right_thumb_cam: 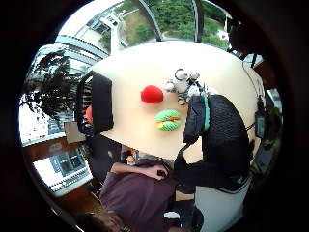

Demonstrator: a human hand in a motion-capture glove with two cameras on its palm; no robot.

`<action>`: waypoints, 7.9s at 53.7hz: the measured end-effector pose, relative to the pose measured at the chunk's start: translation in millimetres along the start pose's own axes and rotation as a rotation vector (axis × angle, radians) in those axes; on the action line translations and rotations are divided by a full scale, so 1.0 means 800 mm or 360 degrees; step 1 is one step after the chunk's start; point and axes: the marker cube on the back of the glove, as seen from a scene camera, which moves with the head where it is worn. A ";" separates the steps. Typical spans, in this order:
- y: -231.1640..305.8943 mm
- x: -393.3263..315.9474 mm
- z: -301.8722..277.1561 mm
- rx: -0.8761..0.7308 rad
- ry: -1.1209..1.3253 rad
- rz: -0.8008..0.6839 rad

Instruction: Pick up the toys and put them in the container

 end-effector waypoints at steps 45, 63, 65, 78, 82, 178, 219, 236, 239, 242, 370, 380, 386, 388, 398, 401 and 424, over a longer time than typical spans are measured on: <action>-0.044 0.005 0.042 -0.0190 -0.0200 0.0031; -0.113 -0.032 0.227 -0.0561 -0.0422 0.0096; -0.116 -0.039 0.250 -0.0602 -0.0422 0.0101; -0.135 -0.041 0.279 -0.0313 -0.0495 0.0205; -0.138 -0.041 0.279 -0.0192 -0.0531 0.0192; -0.167 -0.688 -0.106 -0.0102 -0.0487 -0.0807; -0.038 -0.233 -0.184 0.0178 -0.0252 -0.0304; 0.027 -0.091 -0.121 0.0074 -0.0345 -0.0165; 0.027 -0.080 -0.102 0.0032 -0.0320 -0.0144; 0.023 -0.069 -0.077 -0.0012 -0.0312 -0.0124; -0.122 -0.613 -0.127 0.0556 -0.0197 -0.0558; -0.131 -0.629 -0.080 0.0003 -0.0109 -0.0506; -0.116 -0.631 -0.079 -0.0030 -0.0243 -0.0966; -0.117 -0.628 -0.080 -0.0025 -0.0266 -0.0976; -0.124 -0.591 -0.093 -0.0009 -0.0159 -0.0624; -0.117 -0.568 -0.102 -0.0008 -0.0208 -0.0701; -0.111 -0.296 -0.081 -0.0010 0.0000 -0.0443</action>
